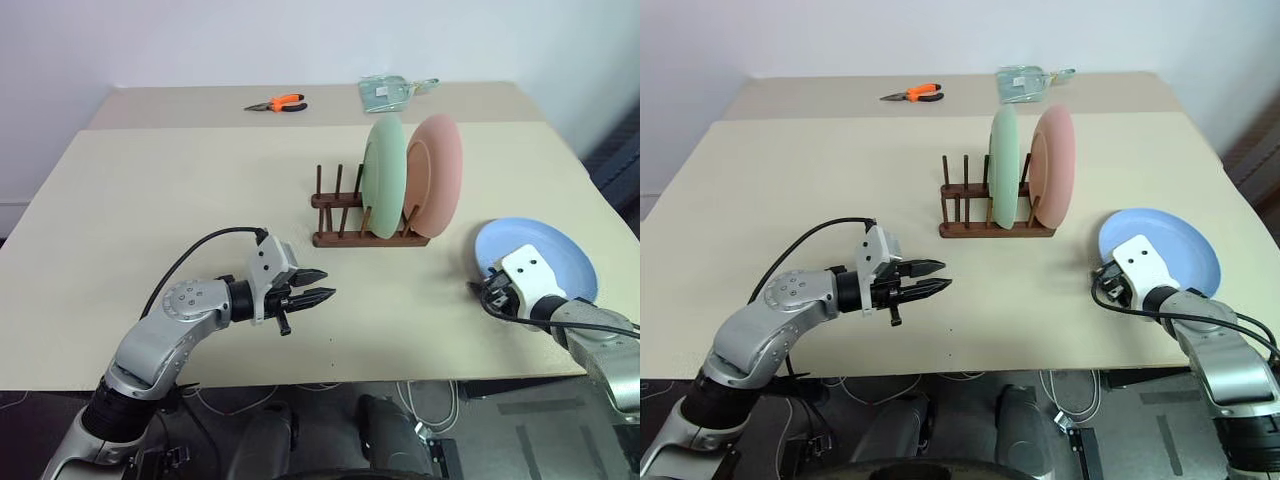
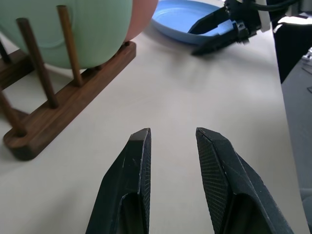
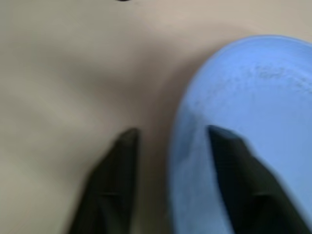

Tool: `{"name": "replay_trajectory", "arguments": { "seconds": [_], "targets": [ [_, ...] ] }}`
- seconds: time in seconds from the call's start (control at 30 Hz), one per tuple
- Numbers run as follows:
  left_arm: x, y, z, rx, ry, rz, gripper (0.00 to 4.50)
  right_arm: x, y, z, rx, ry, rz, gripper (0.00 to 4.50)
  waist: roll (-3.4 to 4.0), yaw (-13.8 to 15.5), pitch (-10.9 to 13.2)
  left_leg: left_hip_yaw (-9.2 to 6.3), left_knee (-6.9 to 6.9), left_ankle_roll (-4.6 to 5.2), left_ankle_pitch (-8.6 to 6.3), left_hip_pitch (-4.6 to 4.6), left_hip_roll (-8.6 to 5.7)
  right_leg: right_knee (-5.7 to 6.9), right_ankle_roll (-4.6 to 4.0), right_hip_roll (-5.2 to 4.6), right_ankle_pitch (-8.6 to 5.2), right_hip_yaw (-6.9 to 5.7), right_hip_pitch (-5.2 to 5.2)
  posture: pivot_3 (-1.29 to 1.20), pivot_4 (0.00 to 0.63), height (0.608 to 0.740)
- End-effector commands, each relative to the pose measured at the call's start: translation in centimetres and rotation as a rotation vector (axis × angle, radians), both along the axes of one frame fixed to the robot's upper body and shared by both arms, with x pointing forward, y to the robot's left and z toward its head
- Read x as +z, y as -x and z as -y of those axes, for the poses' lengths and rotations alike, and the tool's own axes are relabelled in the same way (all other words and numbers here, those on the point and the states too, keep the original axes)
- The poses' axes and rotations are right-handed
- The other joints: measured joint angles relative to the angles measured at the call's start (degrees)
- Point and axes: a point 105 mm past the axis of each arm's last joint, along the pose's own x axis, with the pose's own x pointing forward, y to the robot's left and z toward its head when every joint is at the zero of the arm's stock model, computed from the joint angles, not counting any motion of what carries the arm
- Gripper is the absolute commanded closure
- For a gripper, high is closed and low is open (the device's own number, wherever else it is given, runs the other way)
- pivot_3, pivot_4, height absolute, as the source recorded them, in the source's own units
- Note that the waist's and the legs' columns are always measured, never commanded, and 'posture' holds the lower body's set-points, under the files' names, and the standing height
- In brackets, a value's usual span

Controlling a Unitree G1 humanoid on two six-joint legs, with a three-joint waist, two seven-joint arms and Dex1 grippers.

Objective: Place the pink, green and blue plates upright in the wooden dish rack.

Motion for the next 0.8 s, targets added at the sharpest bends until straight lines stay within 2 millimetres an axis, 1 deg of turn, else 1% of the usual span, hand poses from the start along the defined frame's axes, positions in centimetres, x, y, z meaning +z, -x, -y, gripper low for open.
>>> {"name": "replay_trajectory", "arguments": {
  "seconds": [0.03,0.1,0.13,0.2,0.23,0.27,0.33,0.37,0.4,0.47,0.53,0.57,0.63,0.7,0.73,0.8],
  "targets": [
    [1.0,0.1,0.0,-0.002,0.007,0.051,3.03,1.1,-0.7,1.0,-0.045,0.026,0.05,4.44,0.0,0.3,0.0,0.0,0.0,0.01,0.0,0.0,0.0,0.0,0.0,0.0,0.0,0.0,0.0,0.0,0.15,0.74],
    [1.1,0.1,-0.1,0.002,0.007,0.054,3.03,1.8,-1.1,1.2,-0.053,0.038,0.079,4.48,-0.02,0.4,0.0,0.03,0.05,0.02,-0.01,0.01,0.01,0.0,0.01,0.0,0.0,0.0,0.02,0.0,0.15,0.74],
    [1.1,0.0,-0.1,0.009,0.008,0.056,3.03,3.0,-1.5,1.3,-0.055,0.049,0.128,4.48,-0.01,0.5,0.0,0.02,0.05,0.02,-0.01,0.01,0.01,0.01,0.01,0.01,0.0,-0.02,0.02,0.0,0.15,0.74],
    [1.1,-0.5,-0.7,0.047,0.008,0.069,3.03,8.9,-3.3,0.8,-0.051,0.01,0.372,4.48,0.06,0.3,0.1,0.01,0.05,0.02,-0.01,0.0,0.01,0.01,0.01,0.01,0.0,-0.02,0.01,0.0,0.15,0.74],
    [1.1,-0.8,-1.0,0.067,0.004,0.075,3.03,12.2,-3.9,0.3,-0.042,-0.03,0.495,4.48,0.19,0.0,0.2,0.06,0.06,0.02,-0.01,-0.01,0.01,0.01,-0.01,0.01,0.02,0.0,-0.01,0.0,0.15,0.74],
    [1.1,-1.1,-1.3,0.084,-0.002,0.081,3.03,15.0,-4.1,-0.5,-0.018,-0.083,0.596,4.48,0.35,-0.2,0.2,0.1,0.08,0.02,-0.01,-0.01,0.01,0.01,-0.03,0.0,0.06,0.03,-0.03,0.0,0.15,0.74],
    [1.0,-1.6,-2.0,0.116,-0.011,0.094,3.03,19.1,-3.9,-2.2,0.05,-0.214,0.725,4.48,0.48,-0.6,0.3,0.08,0.1,0.02,-0.01,-0.01,0.01,0.04,-0.03,0.01,0.07,0.02,-0.04,0.0,0.15,0.74],
    [0.9,-2.0,-2.5,0.143,-0.013,0.102,3.03,21.3,-3.6,-3.4,0.102,-0.305,0.787,4.48,0.44,-0.6,0.3,0.03,0.07,0.02,-0.01,-0.01,0.03,0.06,-0.04,0.04,0.07,-0.03,-0.05,0.0,0.15,0.74],
    [0.9,-2.3,-2.8,0.162,-0.013,0.108,3.03,22.6,-3.3,-4.2,0.139,-0.363,0.823,4.48,0.39,-0.6,0.2,-0.09,0.0,0.02,-0.01,0.0,0.05,0.07,-0.09,0.08,0.11,-0.1,-0.03,0.0,0.15,0.74],
    [0.7,-3.4,-4.4,0.243,-0.035,0.138,3.03,26.2,-2.1,-7.1,0.299,-0.552,0.892,4.48,0.23,-0.6,0.2,-0.21,-0.17,0.02,-0.01,0.06,0.06,0.06,-0.04,0.09,0.21,-0.18,-0.02,0.0,0.15,0.74],
    [0.7,-4.1,-5.8,0.309,-0.03,0.152,3.03,28.2,-0.7,-10.2,0.476,-0.732,0.867,4.48,0.23,-0.7,0.2,-0.23,-0.21,0.02,-0.01,0.04,0.04,0.03,-0.01,0.08,0.24,-0.19,-0.04,0.0,0.15,0.74],
    [0.6,-4.4,-6.5,0.339,-0.024,0.157,3.03,28.7,-0.1,-12.1,0.567,-0.828,0.831,4.48,0.24,-0.7,0.2,-0.24,-0.2,0.02,-0.01,0.03,0.05,0.02,-0.01,0.07,0.24,-0.18,-0.04,0.0,0.15,0.74],
    [0.5,-4.9,-8.1,0.415,0.011,0.153,3.03,29.3,0.7,-15.4,0.694,-1.029,0.738,4.48,0.26,-0.8,0.1,-0.25,-0.21,0.02,-0.01,0.03,0.04,0.01,-0.02,0.06,0.24,-0.18,-0.05,0.0,0.15,0.74],
    [0.1,-5.1,-9.7,0.475,0.024,0.144,3.03,29.4,0.6,-17.8,0.725,-1.185,0.636,4.48,0.27,-0.8,0.1,-0.3,-0.25,0.02,-0.01,0.06,0.06,0.06,-0.03,0.05,0.25,-0.15,-0.1,0.0,0.15,0.74],
    [-0.1,-5.0,-10.4,0.487,0.015,0.143,3.03,29.0,0.4,-19.2,0.733,-1.237,0.573,4.48,0.26,-0.9,0.1,-0.32,-0.26,0.01,0.0,0.06,0.05,0.1,-0.04,0.06,0.25,-0.15,-0.15,0.0,0.15,0.74],
    [-0.3,-4.8,-11.2,0.499,0.003,0.15,3.03,28.2,0.0,-21.0,0.729,-1.308,0.47,4.48,0.26,-0.9,0.1,-0.34,-0.3,0.0,0.01,0.04,0.05,0.17,-0.05,0.06,0.26,-0.12,-0.26,0.0,0.15,0.74]
  ]
}}
